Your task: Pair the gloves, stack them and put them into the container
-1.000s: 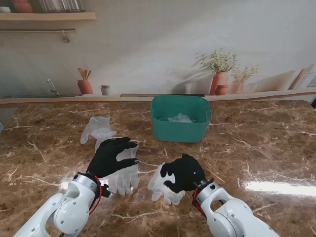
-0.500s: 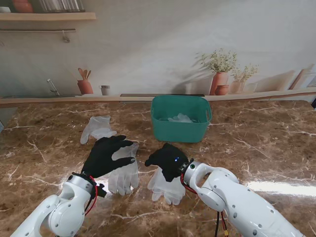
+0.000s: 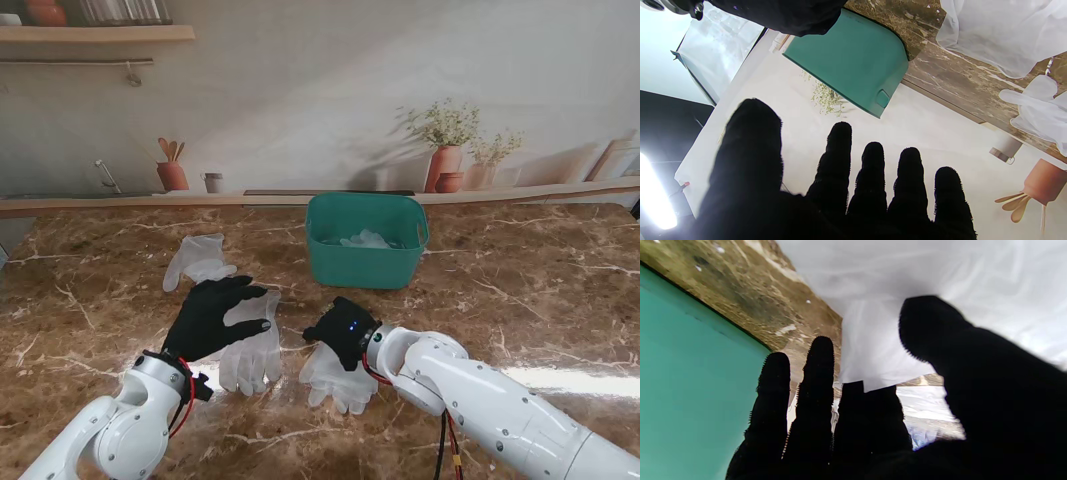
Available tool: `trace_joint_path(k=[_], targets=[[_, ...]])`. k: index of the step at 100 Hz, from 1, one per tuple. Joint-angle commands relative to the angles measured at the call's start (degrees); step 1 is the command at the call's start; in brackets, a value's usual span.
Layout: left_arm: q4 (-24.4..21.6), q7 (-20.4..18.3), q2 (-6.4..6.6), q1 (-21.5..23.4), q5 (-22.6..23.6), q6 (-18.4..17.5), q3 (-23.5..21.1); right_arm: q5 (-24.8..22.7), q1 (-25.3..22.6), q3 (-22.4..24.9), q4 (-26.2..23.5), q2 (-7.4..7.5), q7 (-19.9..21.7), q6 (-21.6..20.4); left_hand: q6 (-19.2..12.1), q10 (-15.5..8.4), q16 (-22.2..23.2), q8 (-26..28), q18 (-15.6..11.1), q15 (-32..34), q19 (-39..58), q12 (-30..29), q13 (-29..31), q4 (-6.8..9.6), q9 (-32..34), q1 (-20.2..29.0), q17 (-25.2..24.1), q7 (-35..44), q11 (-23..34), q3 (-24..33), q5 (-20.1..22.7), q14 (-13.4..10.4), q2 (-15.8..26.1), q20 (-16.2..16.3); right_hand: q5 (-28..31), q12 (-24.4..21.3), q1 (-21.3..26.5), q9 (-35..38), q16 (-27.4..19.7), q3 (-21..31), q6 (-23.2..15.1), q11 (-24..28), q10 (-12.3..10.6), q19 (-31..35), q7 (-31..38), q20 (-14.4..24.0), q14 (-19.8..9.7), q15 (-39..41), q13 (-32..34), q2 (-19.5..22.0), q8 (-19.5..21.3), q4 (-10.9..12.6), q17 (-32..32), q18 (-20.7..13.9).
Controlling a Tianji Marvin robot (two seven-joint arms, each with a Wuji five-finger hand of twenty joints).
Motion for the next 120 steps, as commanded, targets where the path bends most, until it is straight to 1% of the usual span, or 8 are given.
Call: trace_joint_path(k=[1,8,15,27,86,101,107,120], targets=[[0.1,-0.2,0.14,0.3,-0.2,0.3,0.1,-0.2,-0.3,-0.2,1.9,0.2,-1.2,0.6,-1.2,-1.7,-1.0,0.5,-0.4,-2.0,-1.6,-0.5,-0.4,1.52,0.4,0.5,-0.6,0.1,-1.5,-2.6,1.9,-2.7,1.8,0.7,10.6,10.5,0.0,6.4,4.5,-0.8,-6.9,4.6,-2.9,2.3,11.0,2.0,-1.2,5.2,2.5,-4.5,6.0,-7.1,0.8,1.2],[0.2,-0.3,0.13,0.2,-0.4,0.2,0.2,0.1,-0.2,-0.4,3.2,0.05,-3.9,0.6,-1.4,-1.7,-1.0,0.5,-0.5,-2.0,-1.6,-0.5,-0.4,1.51,0.4,0.5,-0.6,0.1,-1.5,-2.6,1.9,-2.7,1.8,0.7,19.5,18.8,1.2,10.7,8.5,-1.4,-15.8,6.9,-3.8,4.0,24.9,2.4,-2.0,11.1,3.1,-6.4,11.1,-10.2,1.6,1.5],[0.3,-0.3,0.13,0.0,-0.5,0.1,0.3,0.6,-0.4,-0.2,4.3,-0.15,-6.6,0.0,-1.5,-1.8,-1.0,0.5,-0.5,-2.1,-1.7,-0.6,-0.4,1.51,0.3,0.4,-0.7,0.1,-1.5,-2.6,1.9,-2.8,1.9,0.6,25.4,18.4,2.2,8.8,8.8,-2.9,-21.9,4.1,-2.9,5.7,38.3,3.3,-2.3,12.3,1.7,-7.0,6.7,-11.6,1.5,1.4],[0.6,-0.3,0.12,-0.3,-0.6,-0.2,0.5,0.9,-2.2,2.6,4.2,-0.37,-8.6,-1.3,-1.5,-1.7,-1.0,0.5,-0.4,-2.1,-1.9,-0.6,-0.4,1.51,0.4,0.4,-0.7,0.2,-1.6,-2.6,2.1,-2.7,2.1,0.6,25.9,-0.9,1.7,8.2,5.5,-2.4,-23.6,-6.5,-1.5,11.5,37.5,7.4,-3.4,9.6,2.9,-6.6,9.3,-11.4,4.3,-0.2],[0.7,-1.8,0.36,-1.0,-1.2,-0.8,1.0,25.3,-14.5,23.3,3.9,-5.57,-7.6,-4.3,-1.8,-1.4,-1.1,0.8,-0.5,-2.3,-3.6,-0.7,-0.6,1.5,0.3,0.5,-0.9,0.5,-1.7,-2.7,2.7,-2.7,2.4,0.3,28.8,2.2,8.0,10.6,3.3,3.1,-24.9,-11.5,-0.8,10.4,35.0,8.8,-3.2,5.9,0.8,5.5,9.0,-6.0,0.3,0.0],[0.8,-2.2,0.42,-1.1,-1.4,-1.0,1.2,25.3,-15.5,24.8,5.8,-5.45,-8.8,-7.2,-1.9,-1.3,-1.2,0.9,-0.5,-2.4,-4.3,-0.7,-0.9,1.52,0.1,0.6,-1.0,0.4,-1.8,-2.6,2.7,-2.7,2.6,0.4,34.8,-3.1,8.7,6.3,1.6,6.2,-24.9,-13.2,-0.7,6.6,32.8,9.8,-3.8,4.4,-3.2,6.9,12.8,-2.7,-2.6,-0.4],[0.8,-2.2,0.41,-1.1,-1.5,-1.0,1.2,24.2,-15.8,25.3,5.9,-4.9,-7.8,-8.2,-1.8,-1.3,-1.2,0.9,-0.6,-2.4,-4.4,-0.7,-1.0,1.52,0.0,0.7,-0.9,0.4,-1.8,-2.6,2.7,-2.6,2.6,0.5,36.7,-12.9,7.8,1.6,-1.3,7.2,-24.8,-15.5,-0.1,3.0,31.2,9.7,-4.0,1.5,-8.2,8.4,15.1,2.6,-5.9,-0.8],[0.8,-2.3,0.45,-1.1,-1.4,-1.1,1.0,23.1,-16.5,26.9,5.8,-3.81,-3.4,-11.0,-1.7,-1.3,-1.2,0.9,-0.6,-2.4,-4.5,-0.7,-1.1,1.52,-0.1,0.8,-0.8,0.3,-1.8,-2.6,2.5,-2.6,2.6,0.8,24.3,-19.9,4.0,-10.1,-8.0,5.0,-24.7,-19.8,2.6,-4.6,32.1,7.9,-3.2,-4.7,-19.5,0.4,0.7,-8.3,-13.6,-1.7]])
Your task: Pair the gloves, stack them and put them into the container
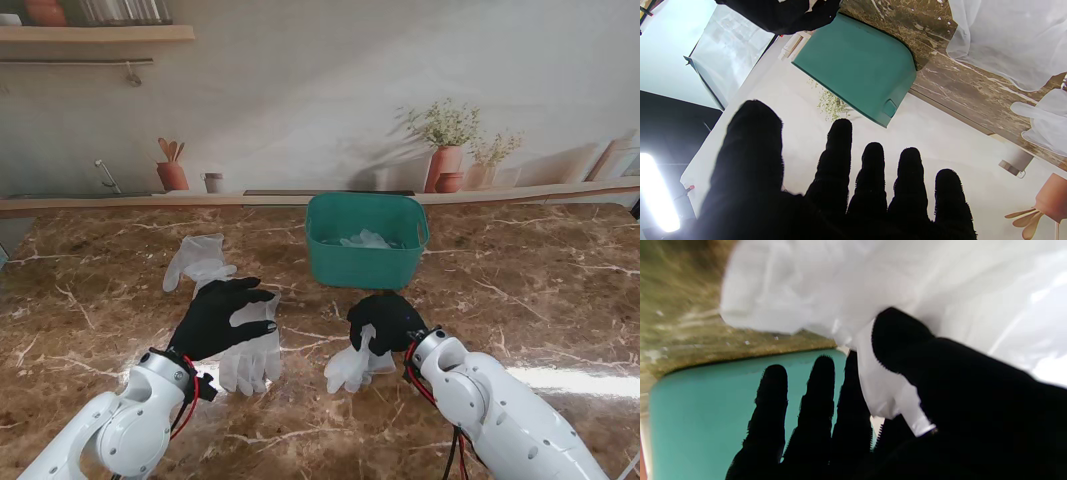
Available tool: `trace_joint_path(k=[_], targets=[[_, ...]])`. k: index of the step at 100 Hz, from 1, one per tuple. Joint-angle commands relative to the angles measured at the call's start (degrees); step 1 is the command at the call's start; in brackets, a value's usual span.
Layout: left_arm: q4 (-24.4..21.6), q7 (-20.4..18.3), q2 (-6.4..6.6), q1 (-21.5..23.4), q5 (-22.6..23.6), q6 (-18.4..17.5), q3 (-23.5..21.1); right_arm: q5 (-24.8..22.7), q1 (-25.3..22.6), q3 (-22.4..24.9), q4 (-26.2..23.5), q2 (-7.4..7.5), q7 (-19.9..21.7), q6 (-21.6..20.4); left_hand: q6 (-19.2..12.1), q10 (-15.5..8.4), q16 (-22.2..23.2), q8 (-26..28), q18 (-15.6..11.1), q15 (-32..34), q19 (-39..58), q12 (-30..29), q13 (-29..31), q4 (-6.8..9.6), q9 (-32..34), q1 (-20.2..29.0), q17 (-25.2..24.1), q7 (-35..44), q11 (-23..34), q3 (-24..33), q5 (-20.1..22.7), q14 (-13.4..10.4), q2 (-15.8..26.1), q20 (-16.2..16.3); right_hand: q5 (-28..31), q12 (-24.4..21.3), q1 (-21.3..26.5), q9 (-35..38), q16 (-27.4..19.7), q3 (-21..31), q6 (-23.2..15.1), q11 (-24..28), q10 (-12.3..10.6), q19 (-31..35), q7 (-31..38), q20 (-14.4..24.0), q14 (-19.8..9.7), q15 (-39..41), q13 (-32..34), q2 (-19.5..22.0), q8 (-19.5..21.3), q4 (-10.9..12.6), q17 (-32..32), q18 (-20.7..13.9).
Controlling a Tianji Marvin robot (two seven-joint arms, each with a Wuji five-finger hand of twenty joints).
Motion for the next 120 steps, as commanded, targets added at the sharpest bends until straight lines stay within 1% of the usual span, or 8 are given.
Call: trace_joint_path(k=[1,14,37,47,76,80,88,120], targets=[[0.2,-0.2,0.15,0.2,0.0,-0.1,0.0,0.4,-1.3,1.2,0.4,1.43,4.6,-2.0,-1.6,-1.3,-0.9,0.6,-0.7,-2.4,-1.6,-0.7,-1.1,1.51,-0.1,0.8,-0.8,0.3,-1.2,-2.6,0.5,-2.6,2.0,0.8,-6.8,-2.7,-3.2,-5.8,-3.1,0.0,-0.8,-2.7,1.1,-4.2,0.5,-0.9,-0.7,-3.2,-5.7,-4.3,-4.6,-4.2,-3.9,-2.1],[0.1,-0.3,0.17,0.3,-0.1,0.0,0.0,2.0,-3.1,3.8,-1.8,2.17,10.2,-4.4,-1.6,-1.3,-1.0,0.6,-0.7,-2.5,-1.6,-0.7,-1.2,1.54,-0.2,1.1,-0.8,0.1,-1.3,-2.6,0.3,-2.6,1.8,1.1,-11.9,-5.8,-16.6,-12.8,-6.5,-5.9,8.7,-5.5,3.3,-9.9,-14.7,-1.5,1.1,-8.5,-11.3,-1.9,1.3,4.3,-8.2,-2.3],[0.1,-0.6,0.25,0.1,0.3,-0.1,0.0,5.7,-7.1,8.0,-8.0,2.99,18.3,-3.6,-1.7,-1.5,-1.1,0.6,-0.9,-2.6,-1.8,-0.8,-1.4,1.53,-0.4,1.2,-0.9,0.0,-1.5,-2.6,0.2,-2.7,1.7,1.6,-14.1,-9.7,-26.5,-15.5,-10.1,-19.6,10.4,-9.0,5.1,-13.7,-19.7,-3.1,3.8,-15.3,-12.3,11.6,3.0,4.9,-9.0,-1.3],[0.2,-0.7,0.26,0.0,0.2,-0.3,0.1,7.7,-7.9,7.3,-8.2,2.05,15.5,-0.6,-1.7,-1.5,-1.1,0.6,-0.9,-2.7,-1.9,-0.9,-1.5,1.52,-0.5,1.1,-0.9,-0.1,-1.5,-2.6,0.1,-2.8,1.8,1.7,-9.2,-11.3,-23.5,-13.1,-10.5,-36.1,9.6,-8.4,5.3,-11.9,-16.0,-2.7,5.0,-15.3,-8.9,22.5,3.4,8.2,-6.5,-0.6],[0.3,-0.5,0.26,-0.1,0.4,-0.6,0.1,-7.0,-6.2,0.8,-5.9,2.33,4.3,4.5,-1.7,-1.9,-1.1,0.7,-0.8,-2.6,-2.3,-0.9,-1.3,1.51,-0.2,1.1,-1.0,0.0,-1.5,-2.6,0.4,-2.8,1.8,2.0,-8.2,-11.0,2.4,-11.0,-12.0,-49.5,3.1,-4.2,8.9,1.1,2.0,-9.2,11.7,-12.0,4.6,10.5,15.8,5.6,12.6,9.3],[0.3,-0.4,0.25,0.0,0.4,-0.6,0.0,-8.6,-6.1,0.2,-5.9,2.63,4.3,4.6,-1.7,-1.8,-1.1,0.7,-0.8,-2.6,-2.5,-0.9,-1.2,1.5,-0.2,1.0,-1.0,0.0,-1.5,-2.7,0.5,-2.8,1.8,2.0,-7.5,-10.5,4.2,-10.2,-11.5,-47.9,2.4,-3.4,8.8,3.8,2.3,-10.1,11.5,-11.1,7.1,8.7,17.9,4.9,15.3,8.9],[0.2,-0.4,0.25,0.0,0.5,-0.6,0.0,-11.4,-5.7,-1.1,-5.7,3.15,3.7,4.9,-1.8,-1.8,-1.1,0.7,-0.7,-2.7,-2.6,-0.9,-1.2,1.5,-0.1,1.0,-1.1,0.1,-1.5,-2.7,0.6,-2.8,1.9,2.0,-8.0,-7.1,-4.7,-6.2,-7.2,-8.6,2.6,0.2,7.0,10.5,0.6,-12.7,9.1,-6.0,16.2,-10.5,26.4,-6.5,21.3,6.9],[0.3,-0.3,0.24,0.0,0.5,-0.8,0.0,-10.4,-5.3,-2.7,-4.2,2.88,0.9,3.1,-2.0,-1.9,-1.1,1.2,-0.8,-2.6,-3.4,-0.8,-1.2,1.48,0.0,0.8,-1.1,0.9,-1.4,-2.7,1.7,-2.9,1.9,2.3,-4.3,23.0,10.0,23.3,11.8,-5.4,5.7,18.7,-1.5,28.6,5.0,-11.4,3.7,22.1,41.2,-7.0,28.3,-1.5,39.0,2.0]])
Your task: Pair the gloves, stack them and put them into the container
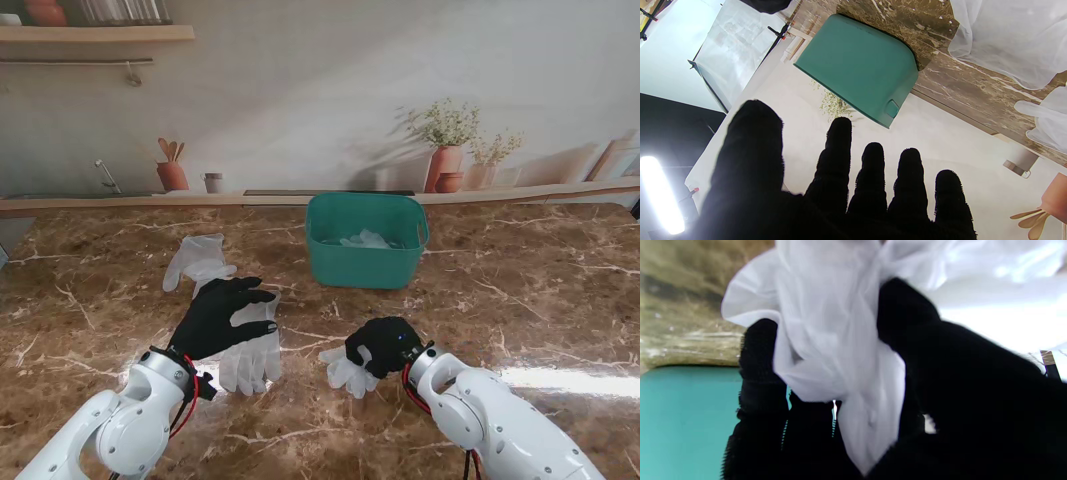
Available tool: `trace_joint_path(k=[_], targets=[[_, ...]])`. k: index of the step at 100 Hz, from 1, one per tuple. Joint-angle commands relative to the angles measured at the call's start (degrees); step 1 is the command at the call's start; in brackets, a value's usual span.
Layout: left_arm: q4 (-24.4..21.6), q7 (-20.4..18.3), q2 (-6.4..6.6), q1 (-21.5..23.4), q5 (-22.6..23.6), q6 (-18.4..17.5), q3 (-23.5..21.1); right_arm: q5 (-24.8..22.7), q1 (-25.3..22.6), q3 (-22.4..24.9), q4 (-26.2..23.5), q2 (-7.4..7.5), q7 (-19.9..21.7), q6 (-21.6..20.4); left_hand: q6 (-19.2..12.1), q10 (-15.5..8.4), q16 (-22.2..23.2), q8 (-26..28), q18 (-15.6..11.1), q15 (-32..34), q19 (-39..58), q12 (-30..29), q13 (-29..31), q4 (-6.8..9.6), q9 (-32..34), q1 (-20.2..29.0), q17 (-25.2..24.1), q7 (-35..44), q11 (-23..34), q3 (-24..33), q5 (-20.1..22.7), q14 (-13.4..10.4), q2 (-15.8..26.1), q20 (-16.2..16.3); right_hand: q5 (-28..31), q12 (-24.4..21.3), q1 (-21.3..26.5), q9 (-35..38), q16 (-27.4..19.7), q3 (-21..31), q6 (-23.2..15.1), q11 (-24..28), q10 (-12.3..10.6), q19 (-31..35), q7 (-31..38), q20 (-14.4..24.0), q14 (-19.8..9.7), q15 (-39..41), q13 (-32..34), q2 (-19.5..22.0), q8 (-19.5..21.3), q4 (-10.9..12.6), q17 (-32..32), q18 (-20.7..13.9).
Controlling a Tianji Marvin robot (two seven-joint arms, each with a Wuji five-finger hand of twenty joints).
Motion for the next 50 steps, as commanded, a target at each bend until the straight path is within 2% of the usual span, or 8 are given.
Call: trace_joint_path(k=[1,33,50], targets=[[0.1,0.1,0.08,0.4,0.1,0.0,0.1,0.9,-2.1,0.3,1.5,-0.29,0.3,-0.9,-1.6,-1.8,-0.7,0.8,-0.8,-2.0,-1.8,-0.8,-1.2,1.48,0.0,0.7,-1.0,0.9,-1.3,-2.7,0.8,-2.9,1.9,1.0,2.6,1.8,5.1,3.2,1.7,-0.1,-0.1,2.8,-2.3,2.5,1.6,0.6,-1.6,4.7,4.3,-0.9,-1.5,3.5,1.8,-0.7],[-0.1,0.2,0.01,0.6,-0.2,0.6,0.1,4.1,-6.3,8.9,-8.3,-1.95,-1.3,-1.5,-1.4,-1.7,-0.8,0.7,-0.7,-2.1,-2.4,-0.8,-1.5,1.5,-0.2,0.7,-1.1,0.7,-1.4,-2.7,0.5,-2.9,2.0,1.2,5.3,3.5,5.9,3.9,3.3,0.5,0.4,3.0,-2.0,3.1,2.3,1.5,-0.9,6.4,4.4,-1.3,-2.6,3.7,2.5,-0.2],[-0.2,0.1,0.01,0.5,-0.3,0.8,0.1,4.3,-5.9,12.6,-12.5,-2.65,-3.0,-0.9,-1.4,-1.7,-0.8,0.7,-0.7,-2.1,-2.8,-0.9,-1.6,1.51,-0.3,0.7,-1.1,0.4,-1.5,-2.7,0.4,-2.9,2.1,1.4,5.2,3.8,5.7,3.9,3.5,0.5,0.5,2.8,-1.9,3.1,2.1,2.0,-1.0,6.4,4.4,-1.1,-2.9,3.7,2.7,-0.2]])
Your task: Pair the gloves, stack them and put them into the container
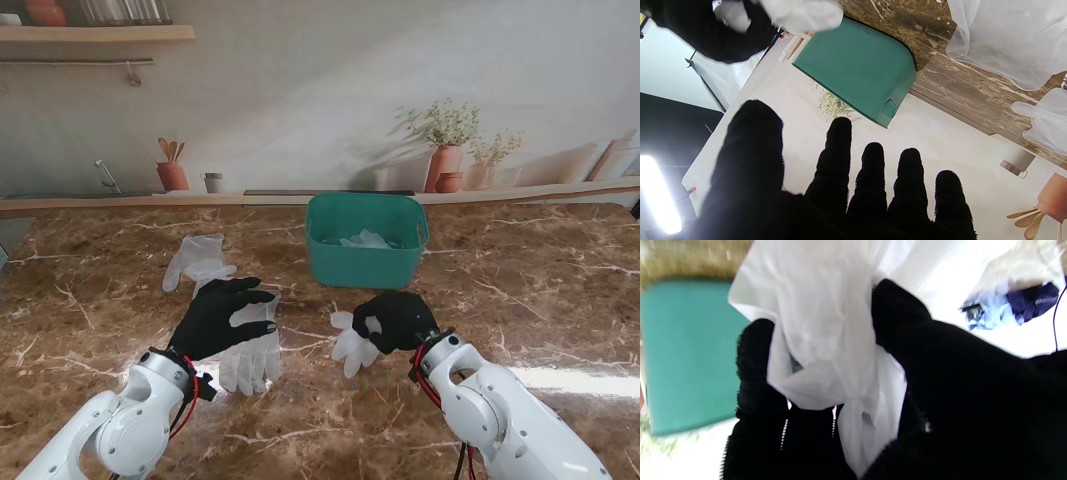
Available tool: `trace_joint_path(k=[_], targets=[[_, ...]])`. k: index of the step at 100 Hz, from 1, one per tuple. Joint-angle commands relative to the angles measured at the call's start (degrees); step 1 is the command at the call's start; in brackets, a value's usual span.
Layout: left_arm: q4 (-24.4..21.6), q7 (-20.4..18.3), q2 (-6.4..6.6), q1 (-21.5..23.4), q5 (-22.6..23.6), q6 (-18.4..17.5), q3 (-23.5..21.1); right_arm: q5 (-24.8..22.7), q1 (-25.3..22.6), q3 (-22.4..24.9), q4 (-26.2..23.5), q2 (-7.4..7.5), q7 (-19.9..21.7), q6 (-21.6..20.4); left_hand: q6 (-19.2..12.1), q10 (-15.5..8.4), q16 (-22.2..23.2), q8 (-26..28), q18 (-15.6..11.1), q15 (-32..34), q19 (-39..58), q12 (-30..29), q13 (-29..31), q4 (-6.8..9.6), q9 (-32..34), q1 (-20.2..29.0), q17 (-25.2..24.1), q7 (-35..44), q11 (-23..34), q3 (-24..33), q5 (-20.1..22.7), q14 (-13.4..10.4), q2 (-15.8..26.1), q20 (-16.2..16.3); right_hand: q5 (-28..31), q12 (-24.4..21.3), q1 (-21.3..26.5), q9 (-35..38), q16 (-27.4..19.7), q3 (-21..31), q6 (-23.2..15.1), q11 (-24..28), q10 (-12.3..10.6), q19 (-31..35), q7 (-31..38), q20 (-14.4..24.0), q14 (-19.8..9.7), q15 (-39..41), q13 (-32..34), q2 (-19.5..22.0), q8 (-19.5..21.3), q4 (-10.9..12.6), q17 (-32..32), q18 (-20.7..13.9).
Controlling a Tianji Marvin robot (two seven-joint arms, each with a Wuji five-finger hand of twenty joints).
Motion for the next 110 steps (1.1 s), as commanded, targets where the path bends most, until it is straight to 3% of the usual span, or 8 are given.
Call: trace_joint_path(k=[1,30,53,77,110], targets=[[-0.1,0.0,0.01,0.2,-0.1,0.3,0.1,0.4,1.2,1.5,-2.6,-0.37,-0.1,0.9,-1.3,-1.8,-0.8,0.7,-0.7,-2.1,-2.1,-0.9,-1.6,1.51,-0.3,0.7,-1.1,0.4,-1.5,-2.7,0.3,-3.0,2.1,0.8,1.5,1.5,3.9,1.7,1.3,1.4,0.4,1.9,-1.9,2.2,1.5,1.4,-0.8,1.6,3.1,-0.8,-0.7,1.7,1.1,-0.3],[-0.1,-0.2,0.05,0.1,0.0,0.3,0.0,1.4,7.8,2.9,-4.2,-1.34,-1.7,4.2,-1.2,-1.8,-0.9,0.6,-0.7,-2.3,-2.7,-0.9,-1.8,1.52,-0.3,0.6,-1.2,0.2,-1.6,-2.7,0.1,-3.0,2.1,1.1,1.3,1.9,3.6,1.5,1.5,1.4,0.3,1.5,-1.9,2.0,0.9,1.9,-0.9,1.5,3.1,-0.3,-1.4,1.8,1.1,-0.3],[-0.5,-0.4,0.1,0.3,0.3,0.5,-0.4,2.4,16.2,0.4,0.8,-1.86,-2.6,5.8,-1.3,-1.7,-0.9,0.7,-0.7,-2.3,-3.0,-0.9,-1.8,1.54,-0.3,0.5,-1.1,0.2,-1.6,-2.7,0.2,-3.0,2.2,1.4,1.3,2.1,3.5,1.3,1.6,1.2,0.2,1.3,-1.9,1.9,0.8,2.2,-0.9,1.2,2.9,0.2,-2.0,1.8,0.9,-0.5],[-0.6,-0.3,0.07,0.4,0.4,1.2,-0.6,3.4,25.8,-5.1,10.7,-2.45,-4.2,7.0,-1.3,-1.8,-0.9,0.7,-0.6,-2.3,-3.2,-0.9,-1.7,1.54,-0.2,0.5,-1.1,0.2,-1.5,-2.7,0.2,-3.0,2.1,1.7,0.8,2.3,3.3,1.0,1.7,1.0,0.1,1.1,-2.1,1.7,0.8,2.5,-1.1,1.0,2.7,0.8,-2.2,1.9,0.6,-0.9],[-1.0,-1.5,0.27,0.9,0.5,1.6,-1.7,8.1,38.2,-15.1,28.4,-4.43,-8.1,8.4,-1.2,-1.8,-0.9,0.7,-0.7,-2.3,-3.6,-0.9,-1.9,1.54,-0.4,0.2,-1.1,0.1,-1.5,-2.7,0.1,-3.1,2.3,1.8,0.1,2.7,3.1,0.2,1.9,0.9,-0.2,1.2,-2.4,1.2,0.8,2.9,-1.3,0.7,2.0,1.8,-2.5,2.1,-0.4,-1.4]])
